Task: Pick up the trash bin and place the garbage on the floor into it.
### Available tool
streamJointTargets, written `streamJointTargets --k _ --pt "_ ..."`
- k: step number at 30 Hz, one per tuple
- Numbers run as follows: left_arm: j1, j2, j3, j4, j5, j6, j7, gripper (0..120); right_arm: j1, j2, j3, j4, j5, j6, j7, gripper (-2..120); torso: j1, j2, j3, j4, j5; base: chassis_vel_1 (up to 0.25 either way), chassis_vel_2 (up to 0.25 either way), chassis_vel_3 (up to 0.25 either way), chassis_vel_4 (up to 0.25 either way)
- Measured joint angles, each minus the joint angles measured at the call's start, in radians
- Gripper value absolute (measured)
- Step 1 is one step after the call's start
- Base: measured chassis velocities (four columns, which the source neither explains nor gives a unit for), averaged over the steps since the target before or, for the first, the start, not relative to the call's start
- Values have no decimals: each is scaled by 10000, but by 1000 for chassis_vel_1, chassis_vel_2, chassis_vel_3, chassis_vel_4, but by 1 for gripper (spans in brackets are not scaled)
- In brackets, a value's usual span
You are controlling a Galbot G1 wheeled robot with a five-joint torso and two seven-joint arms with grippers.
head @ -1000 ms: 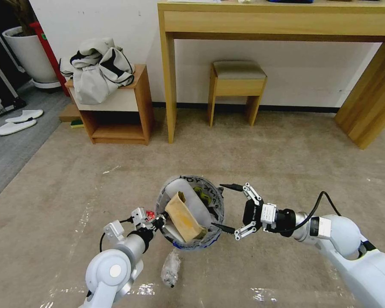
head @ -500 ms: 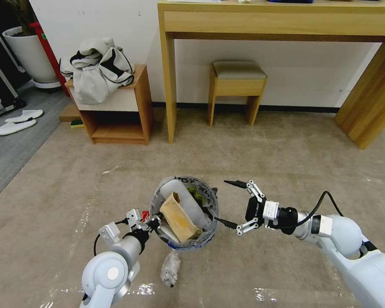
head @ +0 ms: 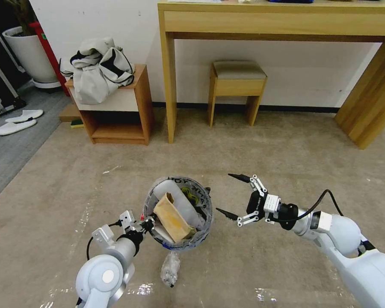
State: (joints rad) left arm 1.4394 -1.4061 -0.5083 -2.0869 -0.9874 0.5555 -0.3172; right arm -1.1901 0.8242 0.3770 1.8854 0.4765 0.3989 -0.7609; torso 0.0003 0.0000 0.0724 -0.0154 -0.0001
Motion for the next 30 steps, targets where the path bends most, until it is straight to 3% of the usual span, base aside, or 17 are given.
streamJointTargets --k 10,22,30 --pt "93 203 -572 -16 106 -58 43 0 -311 323 54 -198 -266 1 164 100 0 0 0 0 1 0 0 0 0" --pt "243 172 -851 20 781 -167 213 0 -424 583 28 -488 -1066 -296 1339 100 0 0 0 0 0 0 0 0 0" --pt "244 180 -890 97 1023 -121 353 0 -450 742 8 -639 -1465 -305 1411 100 0 0 0 -1 0 0 0 0 0"
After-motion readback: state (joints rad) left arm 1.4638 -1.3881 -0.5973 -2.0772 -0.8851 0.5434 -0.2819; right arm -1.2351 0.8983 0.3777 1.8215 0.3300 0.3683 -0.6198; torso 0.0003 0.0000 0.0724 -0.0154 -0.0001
